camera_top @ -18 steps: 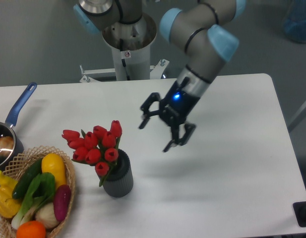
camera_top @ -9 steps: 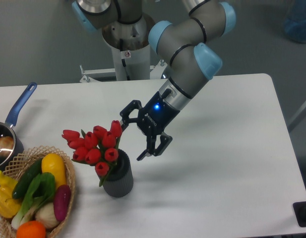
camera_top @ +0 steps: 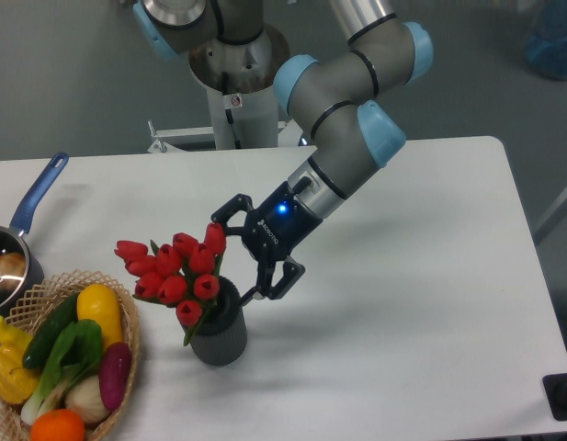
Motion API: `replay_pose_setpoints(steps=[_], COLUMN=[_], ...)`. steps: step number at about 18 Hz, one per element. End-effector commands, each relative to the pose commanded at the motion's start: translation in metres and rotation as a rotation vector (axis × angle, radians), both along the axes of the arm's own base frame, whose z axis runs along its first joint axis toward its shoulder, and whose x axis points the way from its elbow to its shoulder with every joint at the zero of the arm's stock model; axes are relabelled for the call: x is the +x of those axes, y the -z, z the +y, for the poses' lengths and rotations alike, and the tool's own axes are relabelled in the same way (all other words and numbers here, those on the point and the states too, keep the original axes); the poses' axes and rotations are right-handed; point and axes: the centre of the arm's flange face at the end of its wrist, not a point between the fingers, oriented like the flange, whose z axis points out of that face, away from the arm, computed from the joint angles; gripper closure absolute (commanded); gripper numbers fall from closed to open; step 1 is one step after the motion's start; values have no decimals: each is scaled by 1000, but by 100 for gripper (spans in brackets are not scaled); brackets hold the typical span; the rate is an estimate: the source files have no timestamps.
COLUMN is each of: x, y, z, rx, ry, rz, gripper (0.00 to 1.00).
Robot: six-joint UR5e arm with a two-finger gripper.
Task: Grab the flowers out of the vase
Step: 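Lower the gripper around the tulip stems at the vase rim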
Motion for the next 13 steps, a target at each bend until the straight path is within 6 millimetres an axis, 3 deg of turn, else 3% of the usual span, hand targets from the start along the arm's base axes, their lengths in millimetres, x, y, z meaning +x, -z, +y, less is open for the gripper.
replay_pose_setpoints(steps=[9,13], x=[6,7], y=[20,17], z=[11,12], rx=[7,44], ry=[40,37], rz=[-7,-36], gripper=[0,0])
